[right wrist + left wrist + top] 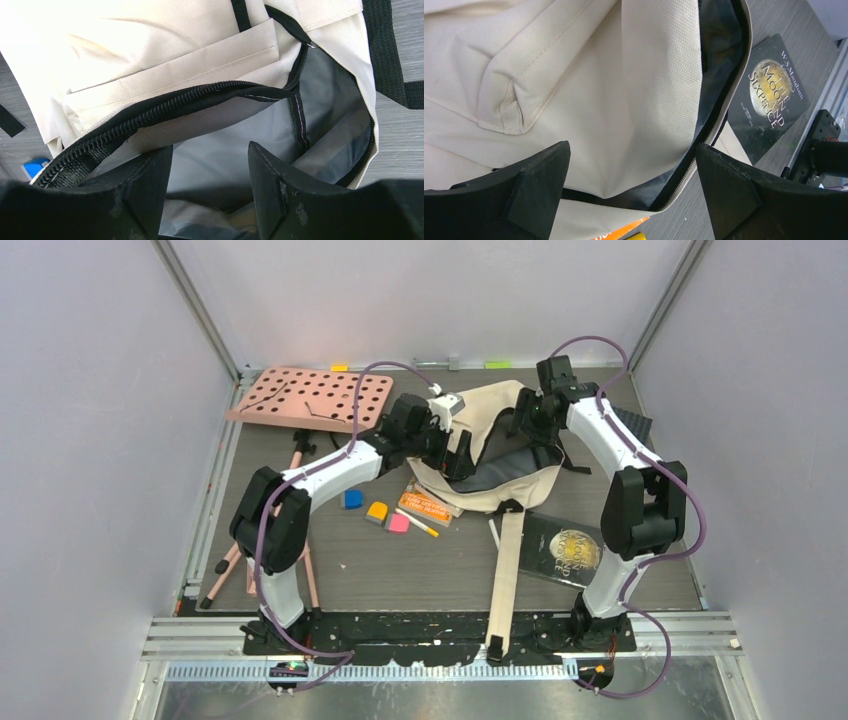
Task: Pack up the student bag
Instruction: Pick up the book from the center of the board.
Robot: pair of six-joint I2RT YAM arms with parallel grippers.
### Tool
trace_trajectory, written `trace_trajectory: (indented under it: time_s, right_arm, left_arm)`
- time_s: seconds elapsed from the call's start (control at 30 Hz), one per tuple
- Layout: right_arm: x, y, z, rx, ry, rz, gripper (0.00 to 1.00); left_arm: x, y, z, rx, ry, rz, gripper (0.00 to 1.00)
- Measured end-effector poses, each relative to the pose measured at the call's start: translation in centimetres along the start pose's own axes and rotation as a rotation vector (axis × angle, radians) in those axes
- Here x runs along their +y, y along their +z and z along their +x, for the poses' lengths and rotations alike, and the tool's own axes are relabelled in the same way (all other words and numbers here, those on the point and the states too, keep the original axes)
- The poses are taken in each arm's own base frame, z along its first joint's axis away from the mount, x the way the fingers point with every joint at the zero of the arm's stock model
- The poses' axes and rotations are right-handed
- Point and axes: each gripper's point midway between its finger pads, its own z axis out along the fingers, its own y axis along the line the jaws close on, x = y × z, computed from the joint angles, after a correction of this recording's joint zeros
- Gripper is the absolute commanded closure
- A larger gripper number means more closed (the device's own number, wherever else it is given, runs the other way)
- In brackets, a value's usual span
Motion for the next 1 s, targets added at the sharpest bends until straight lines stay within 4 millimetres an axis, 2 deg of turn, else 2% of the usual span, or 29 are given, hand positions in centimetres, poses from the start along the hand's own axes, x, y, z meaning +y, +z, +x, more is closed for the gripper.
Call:
trace_trajectory:
  time_s: [0.1,0.13,0.23,0.37,0.43,0.57,0.8,0.9,1.0]
  right_arm:
    - [0.2,0.1,0.0,0.0,-0.005,-0.003,0.37]
    - [0.3,0.1,0.0,-0.001,-0.006,-0.004,0.37]
    - [0.4,0.1,0.0,-0.001,-0.008,-0.004,0.37]
    - [0.0,0.1,0.0,-0.006,-0.016,0.022,0.37]
    - [-0.7,-0.1,0.0,-0.009,-0.022,0.054,0.37]
    - [-2.4,-1.1,0.3,-0.013,-0.03,0.142,0.35]
    - [-5.4,-5.3,2.1,-0.037,-0.027,0.262,0.32]
    - [-6.3,-6.2,3.6,-0.023,-0.011,0.286,0.32]
    - [-6.9,-6.1,5.0,0.008,-0.001,0.297,0.32]
  left_arm:
    - [0.1,0.1,-0.1,-0.003,0.017,-0.009,0.01]
    - [0.1,0.1,-0.1,-0.003,0.026,-0.012,0.05]
    - [0.1,0.4,-0.4,-0.004,0.042,-0.025,0.38]
    - [0.2,1.4,-2.5,-0.032,0.065,-0.045,0.84]
    - [0.1,1.6,-3.5,-0.053,0.067,-0.052,1.0]
    - [-0.1,1.4,-6.1,-0.107,0.073,-0.069,1.0]
    - [-1.2,0.8,-11.9,-0.224,0.066,-0.068,1.0]
    - [-1.5,0.7,-13.0,-0.246,0.061,-0.063,1.0]
    - [-1.5,0.7,-12.9,-0.242,0.047,-0.063,1.0]
